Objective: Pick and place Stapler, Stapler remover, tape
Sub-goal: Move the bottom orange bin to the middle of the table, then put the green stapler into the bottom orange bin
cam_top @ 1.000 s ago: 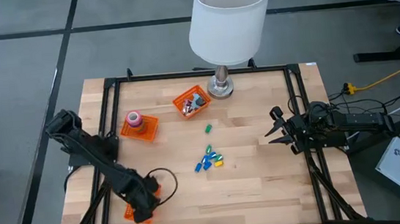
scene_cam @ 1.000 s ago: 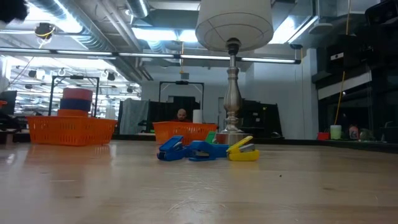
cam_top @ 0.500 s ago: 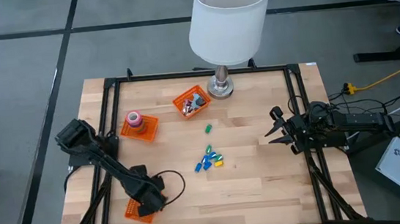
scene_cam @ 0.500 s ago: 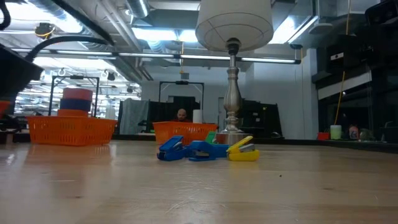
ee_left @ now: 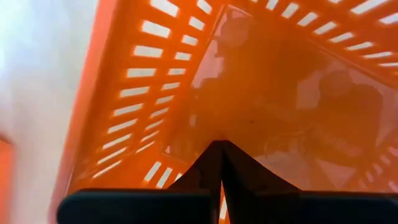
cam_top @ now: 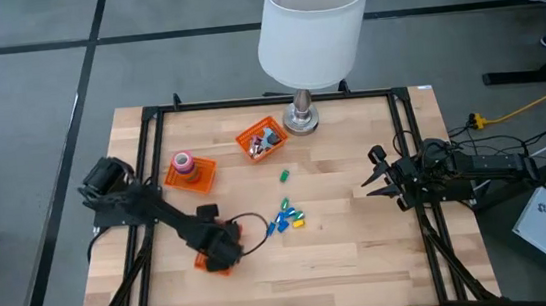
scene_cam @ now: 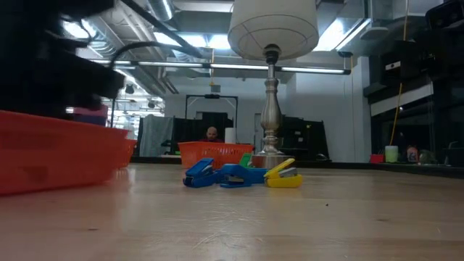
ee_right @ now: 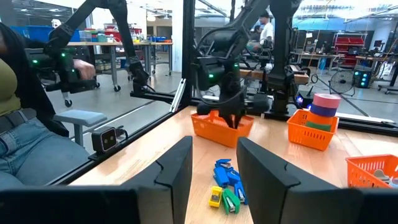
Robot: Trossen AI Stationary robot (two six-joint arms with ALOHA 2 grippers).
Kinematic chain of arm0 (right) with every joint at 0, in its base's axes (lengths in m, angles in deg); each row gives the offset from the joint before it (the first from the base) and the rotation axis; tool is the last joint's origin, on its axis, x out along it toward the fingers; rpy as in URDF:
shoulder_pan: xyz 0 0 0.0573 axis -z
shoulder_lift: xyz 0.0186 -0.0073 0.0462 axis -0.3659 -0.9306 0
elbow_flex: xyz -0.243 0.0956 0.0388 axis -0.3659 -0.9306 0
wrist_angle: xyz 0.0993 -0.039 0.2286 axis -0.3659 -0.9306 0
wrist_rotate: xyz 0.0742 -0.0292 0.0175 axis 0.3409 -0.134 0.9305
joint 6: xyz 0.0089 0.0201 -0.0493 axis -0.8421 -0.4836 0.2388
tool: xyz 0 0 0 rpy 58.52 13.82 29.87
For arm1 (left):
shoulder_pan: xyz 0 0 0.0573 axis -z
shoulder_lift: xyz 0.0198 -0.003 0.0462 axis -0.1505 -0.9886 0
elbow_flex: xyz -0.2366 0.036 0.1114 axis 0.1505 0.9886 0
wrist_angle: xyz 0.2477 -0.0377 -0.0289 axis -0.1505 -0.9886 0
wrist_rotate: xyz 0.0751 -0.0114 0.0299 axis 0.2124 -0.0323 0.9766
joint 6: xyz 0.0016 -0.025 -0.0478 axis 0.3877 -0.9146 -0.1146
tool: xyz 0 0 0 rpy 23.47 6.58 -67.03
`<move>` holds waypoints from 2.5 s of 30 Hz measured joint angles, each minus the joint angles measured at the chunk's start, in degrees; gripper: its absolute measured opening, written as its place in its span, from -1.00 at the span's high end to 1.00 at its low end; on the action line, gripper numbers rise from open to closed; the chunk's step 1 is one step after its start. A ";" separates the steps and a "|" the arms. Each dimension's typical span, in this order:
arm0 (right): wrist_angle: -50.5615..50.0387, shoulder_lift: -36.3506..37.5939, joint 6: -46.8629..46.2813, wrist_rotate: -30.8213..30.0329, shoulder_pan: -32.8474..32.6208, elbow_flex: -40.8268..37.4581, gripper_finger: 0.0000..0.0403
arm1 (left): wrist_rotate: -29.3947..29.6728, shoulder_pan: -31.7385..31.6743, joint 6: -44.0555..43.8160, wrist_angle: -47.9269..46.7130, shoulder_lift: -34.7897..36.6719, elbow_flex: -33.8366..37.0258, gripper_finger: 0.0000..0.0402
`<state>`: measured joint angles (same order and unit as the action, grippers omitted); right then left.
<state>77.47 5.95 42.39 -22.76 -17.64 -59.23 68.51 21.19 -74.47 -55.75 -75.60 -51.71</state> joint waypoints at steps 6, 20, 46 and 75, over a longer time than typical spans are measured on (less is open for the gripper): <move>0.01 0.01 -0.01 0.00 0.00 0.00 0.36 | 3.89 -7.02 9.35 0.54 0.04 -0.08 0.99; 0.01 0.01 -0.01 0.00 0.02 0.01 0.36 | 7.79 -22.11 28.72 8.97 -0.08 0.05 0.99; 0.00 0.00 -0.02 0.01 0.01 0.00 0.36 | 17.99 -28.16 18.91 15.25 4.57 -13.86 0.58; 0.03 -0.01 -0.01 0.00 0.01 0.02 0.36 | 12.17 -27.97 9.40 44.11 -7.09 -15.75 0.04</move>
<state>77.50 5.95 42.38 -22.76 -17.64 -59.21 80.67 -6.78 -65.07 -11.64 -82.69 -67.47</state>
